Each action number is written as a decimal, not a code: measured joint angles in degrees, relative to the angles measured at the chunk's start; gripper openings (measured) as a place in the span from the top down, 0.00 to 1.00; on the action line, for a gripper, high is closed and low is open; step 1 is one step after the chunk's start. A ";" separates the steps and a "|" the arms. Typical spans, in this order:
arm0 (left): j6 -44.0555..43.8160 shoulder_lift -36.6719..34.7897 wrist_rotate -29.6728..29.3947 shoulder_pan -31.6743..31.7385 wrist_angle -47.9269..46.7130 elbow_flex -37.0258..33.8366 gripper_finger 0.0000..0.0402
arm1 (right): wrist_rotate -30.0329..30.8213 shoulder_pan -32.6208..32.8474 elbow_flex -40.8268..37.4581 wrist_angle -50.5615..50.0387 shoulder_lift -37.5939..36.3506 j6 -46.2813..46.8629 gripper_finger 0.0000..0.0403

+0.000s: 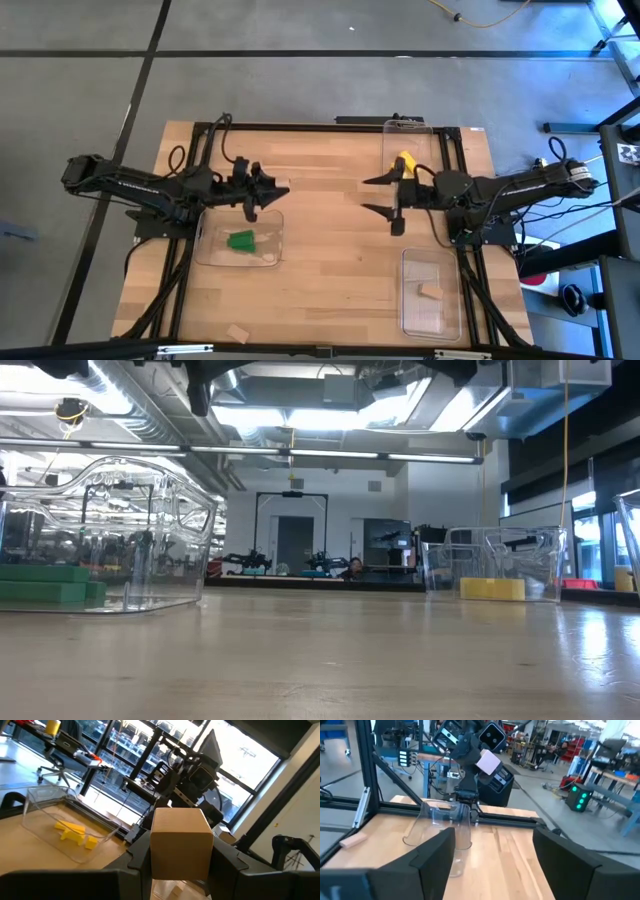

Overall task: Sort & place blocks by color
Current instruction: Put the top brown block into the bottom right transparent bin, then put the brown block into the bottom right transparent bin

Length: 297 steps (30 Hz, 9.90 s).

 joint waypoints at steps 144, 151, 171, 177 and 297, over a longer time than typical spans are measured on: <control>21.13 -2.54 9.12 6.80 -26.53 10.47 0.35 | 1.88 -0.39 -1.99 -7.86 -9.67 22.15 0.64; 21.13 -2.54 8.50 6.80 -26.53 10.47 0.35 | 2.08 -0.38 -2.00 -8.43 -9.25 22.32 0.64; 20.91 -2.54 7.83 6.80 -26.60 10.47 0.35 | -12.36 2.41 15.96 -47.16 9.21 33.58 0.66; 20.91 -2.54 7.85 6.78 -26.62 10.47 0.35 | -22.53 13.73 16.78 -64.59 12.66 46.59 0.65; 8.81 25.08 5.10 -37.11 -75.23 39.92 0.36 | -2.10 -2.64 -0.07 9.27 7.86 22.07 0.33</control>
